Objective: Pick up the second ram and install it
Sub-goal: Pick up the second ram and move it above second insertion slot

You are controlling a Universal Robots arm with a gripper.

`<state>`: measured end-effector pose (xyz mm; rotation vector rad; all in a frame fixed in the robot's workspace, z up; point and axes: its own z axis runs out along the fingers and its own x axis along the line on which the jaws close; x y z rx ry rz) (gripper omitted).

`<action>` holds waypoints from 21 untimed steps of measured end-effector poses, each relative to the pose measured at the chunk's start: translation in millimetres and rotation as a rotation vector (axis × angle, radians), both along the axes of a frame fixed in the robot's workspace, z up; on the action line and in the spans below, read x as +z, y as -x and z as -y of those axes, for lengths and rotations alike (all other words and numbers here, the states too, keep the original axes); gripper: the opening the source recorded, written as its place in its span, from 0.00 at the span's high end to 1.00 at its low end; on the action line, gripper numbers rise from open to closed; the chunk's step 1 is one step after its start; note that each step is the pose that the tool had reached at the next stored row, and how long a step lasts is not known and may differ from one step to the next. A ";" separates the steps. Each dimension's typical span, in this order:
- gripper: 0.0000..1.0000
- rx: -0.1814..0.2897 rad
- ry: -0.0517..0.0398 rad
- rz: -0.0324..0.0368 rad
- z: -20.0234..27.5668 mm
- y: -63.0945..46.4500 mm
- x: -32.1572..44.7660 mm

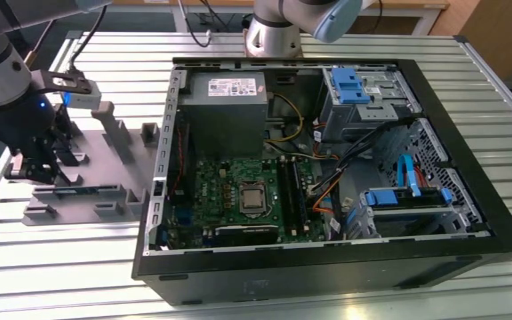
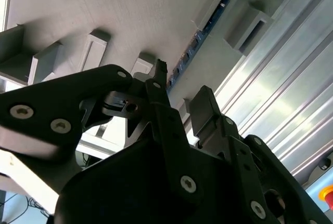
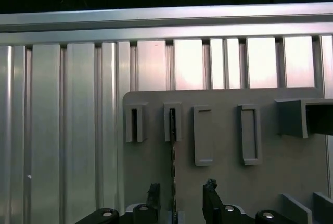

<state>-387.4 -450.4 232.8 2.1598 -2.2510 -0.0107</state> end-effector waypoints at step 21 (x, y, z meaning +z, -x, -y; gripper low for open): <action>0.55 0.002 -0.0198 0.0011 7.4 0.3 -23.7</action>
